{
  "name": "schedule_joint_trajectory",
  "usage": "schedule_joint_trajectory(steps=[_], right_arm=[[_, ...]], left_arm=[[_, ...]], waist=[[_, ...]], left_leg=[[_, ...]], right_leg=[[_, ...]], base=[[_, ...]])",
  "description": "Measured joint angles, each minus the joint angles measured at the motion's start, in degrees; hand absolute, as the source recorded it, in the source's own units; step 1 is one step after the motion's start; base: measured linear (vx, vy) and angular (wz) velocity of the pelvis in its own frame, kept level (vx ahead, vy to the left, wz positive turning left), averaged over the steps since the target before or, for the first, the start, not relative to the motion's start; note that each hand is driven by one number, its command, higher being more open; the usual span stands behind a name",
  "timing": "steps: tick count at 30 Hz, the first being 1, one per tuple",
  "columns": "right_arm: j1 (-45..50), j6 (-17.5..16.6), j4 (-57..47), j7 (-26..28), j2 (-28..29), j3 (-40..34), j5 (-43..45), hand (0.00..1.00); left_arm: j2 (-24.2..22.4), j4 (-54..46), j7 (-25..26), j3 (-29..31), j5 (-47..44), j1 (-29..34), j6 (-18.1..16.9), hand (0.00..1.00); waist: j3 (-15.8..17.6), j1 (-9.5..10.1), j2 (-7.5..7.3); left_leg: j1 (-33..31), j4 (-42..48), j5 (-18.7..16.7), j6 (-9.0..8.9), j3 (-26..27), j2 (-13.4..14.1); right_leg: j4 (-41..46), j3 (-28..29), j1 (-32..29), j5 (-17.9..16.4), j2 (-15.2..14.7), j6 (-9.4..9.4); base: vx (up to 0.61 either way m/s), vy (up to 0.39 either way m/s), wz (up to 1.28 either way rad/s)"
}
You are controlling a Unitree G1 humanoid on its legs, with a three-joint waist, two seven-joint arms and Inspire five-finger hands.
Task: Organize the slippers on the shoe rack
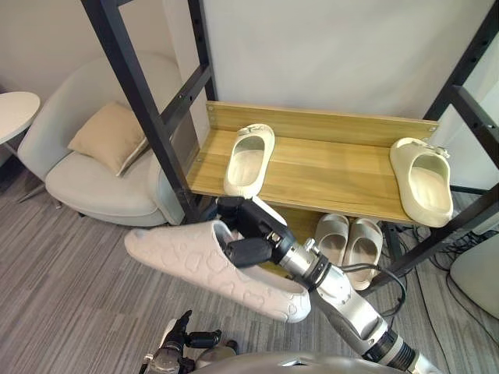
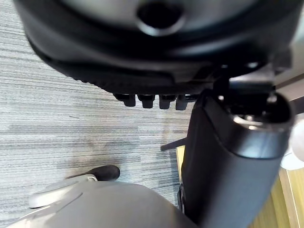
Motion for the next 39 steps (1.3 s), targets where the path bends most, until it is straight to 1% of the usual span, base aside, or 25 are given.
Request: schedule_joint_trajectory(steps=[1, 2, 4, 7, 8, 9, 11, 13, 14, 16, 18, 19, 21, 22, 25, 27, 29, 34, 39], right_arm=[[0.0, 0.0, 0.1, -0.1, -0.3, 0.0, -0.9, 0.00], [-0.1, 0.0, 0.5, -0.2, -0.6, -0.4, -2.6, 0.00], [-0.9, 0.0, 1.6, -1.1, -0.7, -0.9, -5.3, 0.00], [-1.8, 0.0, 3.9, -2.5, -1.0, -1.4, -9.4, 0.00], [-1.8, 0.0, 4.9, -2.9, -1.3, -2.0, -11.0, 0.00], [-1.8, 0.0, 5.4, -3.7, -1.9, -2.7, -13.5, 0.00], [-2.0, 0.0, 5.6, -4.8, -3.1, -3.9, -16.6, 0.00], [-2.7, 0.0, 6.0, -5.9, -4.2, -6.4, -19.9, 0.00], [-2.9, 0.0, 6.1, -6.4, -4.4, -7.1, -21.0, 0.00], [-4.2, 0.0, 6.4, -8.6, -5.7, -10.1, -23.8, 0.00], [-7.5, 0.0, 6.4, -12.9, -8.2, -15.7, -26.7, 0.00], [-7.6, 0.0, 6.4, -13.1, -8.3, -15.9, -26.8, 0.00], [-10.5, 0.0, 6.4, -16.7, -10.4, -20.1, -28.3, 0.00], [-11.4, 0.0, 6.4, -17.5, -10.9, -21.1, -28.7, 0.00], [-15.5, 0.0, 6.4, -20.2, -12.3, -22.5, -29.9, 0.00], [-16.6, 0.0, 6.4, -21.4, -12.4, -23.4, -30.3, 0.00], [-18.0, 0.0, 6.4, -24.4, -12.5, -24.4, -32.1, 0.00], [-19.7, 0.0, 6.4, -26.1, -11.7, -24.7, -34.2, 0.00], [-24.2, 1.0, 6.6, -28.9, -9.9, -24.7, -36.4, 0.00]], left_arm=[[0.0, -0.1, 0.0, -0.1, 0.0, -0.8, -0.1, 1.00], [0.0, -0.7, 0.0, -0.1, -0.1, -2.1, -0.3, 1.00], [0.0, -1.9, 0.0, -0.2, -0.3, -4.5, -0.8, 1.00], [0.1, -2.3, 0.0, -0.3, -1.9, -6.7, -1.4, 1.00], [0.1, -2.9, -0.2, -0.3, -2.6, -7.3, -1.5, 1.00], [0.1, -3.8, -0.3, -0.3, -3.5, -7.7, -1.6, 1.00], [0.1, -4.2, -0.6, -0.3, -5.0, -8.3, -1.6, 1.00], [0.0, -5.5, -0.8, -0.3, -6.1, -8.5, -1.8, 1.00], [0.0, -5.9, -0.8, -0.3, -6.4, -8.5, -1.9, 1.00], [0.1, -7.2, -1.0, -0.3, -7.5, -8.5, -2.5, 1.00], [0.2, -9.3, -1.0, 0.4, -9.0, -8.5, -3.0, 1.00], [0.2, -9.3, -1.0, 0.4, -9.1, -8.5, -3.1, 1.00], [0.4, -10.8, -0.9, 0.7, -10.4, -8.9, -3.8, 1.00], [0.5, -11.0, -0.9, 0.8, -10.8, -9.0, -4.1, 1.00], [0.5, -12.2, -0.8, 2.7, -11.3, -9.2, -4.4, 1.00], [0.5, -12.7, -0.8, 3.2, -11.4, -9.5, -4.7, 1.00], [0.2, -14.6, -0.8, 4.8, -11.4, -9.6, -4.8, 1.00], [0.1, -16.9, -0.8, 5.7, -11.6, -9.9, -5.1, 1.00], [-0.8, -19.2, -0.8, 7.5, -12.0, -10.0, -5.1, 1.00]], waist=[[0.8, 0.08, 0.16], [2.5, 0.50, 0.48], [4.8, 0.66, 0.92], [7.7, 0.66, 1.45], [8.5, 0.68, 1.72], [9.4, 0.69, 1.98], [10.1, 0.67, 2.24], [11.1, 0.64, 2.60], [11.4, 0.62, 2.72], [12.3, 0.61, 2.86], [12.7, 0.28, 2.89], [12.8, 0.25, 2.89], [13.8, -0.06, 2.96], [14.0, -0.07, 2.97], [14.4, 0.03, 2.61], [14.9, -0.18, 2.58], [15.4, -0.30, 2.48], [16.4, 0.43, 1.11], [16.6, 1.55, 0.45]], left_leg=[[-1.6, 2.1, -0.6, -0.02, -0.4, 0.0], [-5.2, 7.1, -2.3, -0.11, -0.8, 0.1], [-11.9, 15.0, -4.8, -0.34, -1.9, 0.1], [-17.4, 21.6, -7.0, -0.46, -2.4, 0.2], [-19.7, 24.1, -8.0, -1.07, -2.8, 0.2], [-21.6, 25.8, -8.4, -0.84, -2.9, 0.2], [-24.3, 27.4, -8.4, -0.88, -2.9, 0.2], [-27.0, 29.8, -9.0, -1.25, -2.9, 0.2], [-27.5, 30.6, -9.3, -1.29, -2.9, 0.3], [-29.8, 33.9, -10.5, -1.73, -2.9, 0.5], [-35.2, 39.9, -12.6, -1.57, -2.9, 1.0], [-35.4, 40.1, -12.7, -1.56, -2.9, 1.0], [-38.9, 44.4, -14.6, -1.63, -2.8, 1.5], [-39.9, 45.6, -15.1, -1.69, -2.8, 1.8], [-43.7, 49.7, -17.1, -1.72, -1.8, 3.1], [-44.9, 51.5, -17.8, -1.42, -1.7, 3.2], [-48.3, 55.2, -19.0, -1.14, -2.4, 3.5], [-50.9, 57.7, -19.1, -1.00, -3.0, 2.7], [-54.4, 59.1, -18.9, -1.11, -3.7, 2.4]], right_leg=[[2.1, -0.3, -1.4, -0.8, -0.2, -0.13], [7.4, -0.5, -4.9, -2.9, -0.8, -0.38], [16.5, -1.2, -11.4, -6.6, -2.0, -0.81], [24.1, -1.2, -16.9, -9.5, -3.2, -1.28], [26.6, -1.3, -18.9, -10.9, -3.6, -1.57], [28.7, -1.3, -21.0, -11.5, -3.9, -1.67], [31.2, -1.3, -23.9, -12.1, -4.4, -1.92], [34.1, -1.1, -26.8, -13.0, -4.9, -2.24], [34.9, -1.0, -27.3, -13.3, -4.9, -2.25], [38.2, -0.7, -29.7, -14.7, -5.2, -2.49], [44.1, 0.0, -35.1, -17.0, -5.5, -2.56], [44.3, 0.0, -35.3, -17.1, -5.5, -2.57], [48.4, 0.3, -38.9, -18.5, -5.8, -2.97], [49.2, 0.3, -39.9, -18.8, -5.7, -3.00], [53.0, -0.3, -43.8, -19.6, -6.3, -3.43], [54.8, -0.6, -45.0, -20.2, -6.7, -3.50], [57.5, -1.4, -47.4, -21.2, -7.1, -3.56], [60.6, -1.6, -49.6, -22.4, -8.4, -3.61], [62.6, -2.4, -52.6, -22.9, -9.0, -4.24]], base=[[-0.12, -0.002, 0.27], [-0.15, 0.010, 0.21], [-0.19, -0.001, 0.21], [-0.19, -0.025, 0.12], [-0.22, -0.030, 0.10], [-0.18, -0.022, 0.07], [-0.13, -0.014, 0.03], [-0.10, -0.009, -0.01], [-0.05, 0.000, -0.04], [-0.06, -0.007, -0.06], [-0.06, -0.018, -0.11], [-0.03, -0.010, -0.08], [-0.01, 0.000, -0.11], [-0.01, 0.013, -0.18], [0.01, 0.029, -0.32], [-0.03, 0.029, -0.11], [-0.05, 0.041, 0.02], [-0.06, 0.036, 0.10], [-0.05, 0.020, 0.08]])
